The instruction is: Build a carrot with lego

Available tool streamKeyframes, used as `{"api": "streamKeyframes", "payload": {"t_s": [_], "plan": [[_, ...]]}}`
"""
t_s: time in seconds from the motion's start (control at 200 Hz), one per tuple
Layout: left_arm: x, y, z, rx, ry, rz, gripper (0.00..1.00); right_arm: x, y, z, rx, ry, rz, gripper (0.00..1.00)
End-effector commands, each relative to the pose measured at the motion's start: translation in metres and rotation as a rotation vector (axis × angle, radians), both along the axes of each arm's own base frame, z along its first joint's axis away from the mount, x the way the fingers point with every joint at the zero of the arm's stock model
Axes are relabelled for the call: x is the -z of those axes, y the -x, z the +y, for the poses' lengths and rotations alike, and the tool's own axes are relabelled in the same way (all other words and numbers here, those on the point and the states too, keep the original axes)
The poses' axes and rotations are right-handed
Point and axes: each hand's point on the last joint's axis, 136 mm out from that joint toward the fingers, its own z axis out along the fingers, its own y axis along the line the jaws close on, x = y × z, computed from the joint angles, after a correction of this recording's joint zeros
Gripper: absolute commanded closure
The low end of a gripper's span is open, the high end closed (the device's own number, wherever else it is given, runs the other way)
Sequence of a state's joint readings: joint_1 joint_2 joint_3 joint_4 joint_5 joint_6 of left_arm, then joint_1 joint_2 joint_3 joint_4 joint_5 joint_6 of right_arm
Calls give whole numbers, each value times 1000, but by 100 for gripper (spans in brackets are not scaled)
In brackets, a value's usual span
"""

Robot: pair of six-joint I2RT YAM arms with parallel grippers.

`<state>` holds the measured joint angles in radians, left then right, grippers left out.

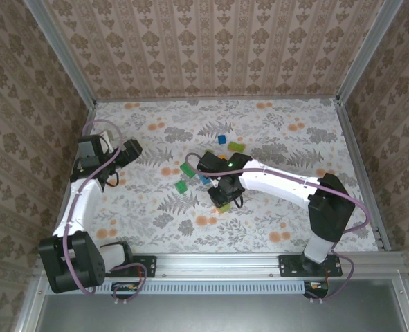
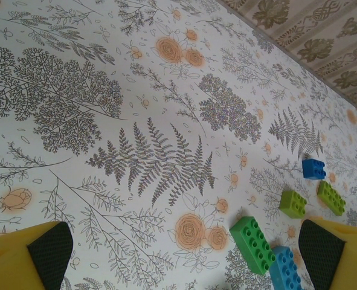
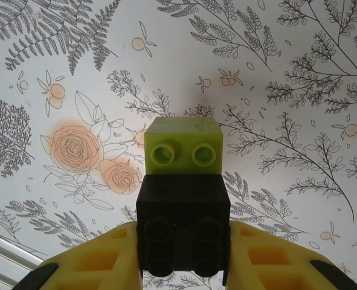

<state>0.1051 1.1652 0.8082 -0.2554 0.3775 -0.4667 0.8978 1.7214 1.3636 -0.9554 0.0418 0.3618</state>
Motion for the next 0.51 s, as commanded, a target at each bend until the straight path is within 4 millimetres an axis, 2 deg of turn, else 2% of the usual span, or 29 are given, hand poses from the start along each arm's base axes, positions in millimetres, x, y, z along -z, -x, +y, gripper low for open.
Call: {"api": "streamKeyframes", "payload": {"t_s": [0.0, 0.5], "plan": [[-16, -5, -2, 22, -21, -37, 0, 18, 11, -15, 50, 99, 69, 69], [-17, -5, -3, 29, -18, -40, 0, 52, 36, -25, -66, 225, 249, 68]]}}
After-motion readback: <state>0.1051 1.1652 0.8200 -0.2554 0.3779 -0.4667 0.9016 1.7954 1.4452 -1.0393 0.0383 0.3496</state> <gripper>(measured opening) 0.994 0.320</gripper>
